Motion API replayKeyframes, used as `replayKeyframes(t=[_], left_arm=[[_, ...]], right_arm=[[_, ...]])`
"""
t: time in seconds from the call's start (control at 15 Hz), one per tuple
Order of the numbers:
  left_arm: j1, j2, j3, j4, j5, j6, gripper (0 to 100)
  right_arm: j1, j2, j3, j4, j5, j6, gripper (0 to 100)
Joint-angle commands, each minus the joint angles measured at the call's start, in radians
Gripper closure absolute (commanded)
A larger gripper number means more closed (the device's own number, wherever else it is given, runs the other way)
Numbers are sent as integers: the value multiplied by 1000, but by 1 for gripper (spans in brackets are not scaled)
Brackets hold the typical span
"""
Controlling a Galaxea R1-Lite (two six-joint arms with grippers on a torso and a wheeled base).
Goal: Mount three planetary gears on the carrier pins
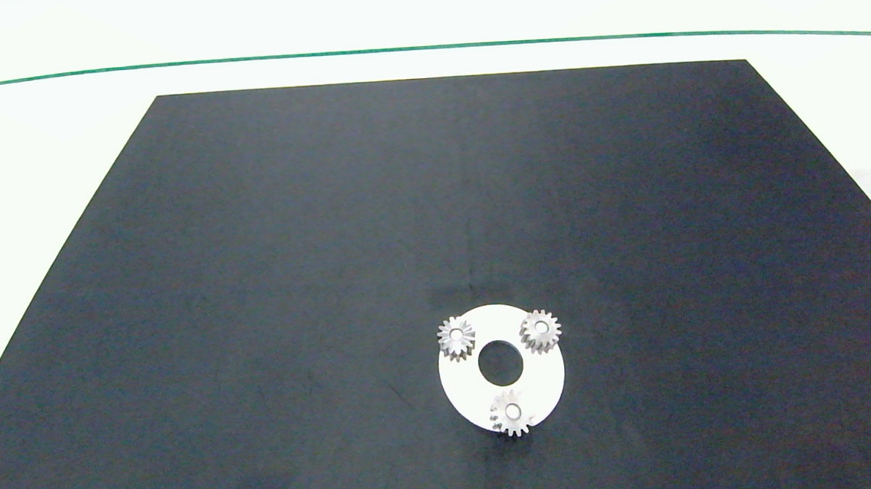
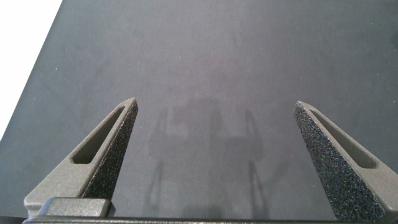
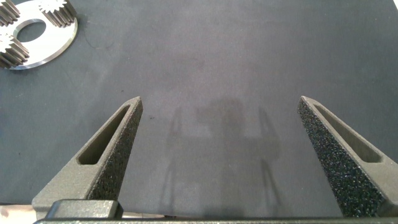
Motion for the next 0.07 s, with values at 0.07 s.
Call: replayKeyframes(t=[0.07], left_arm=[[0, 6, 0, 0, 1, -1, 0]], right_arm=[[0, 3, 0, 1, -1, 0, 0]])
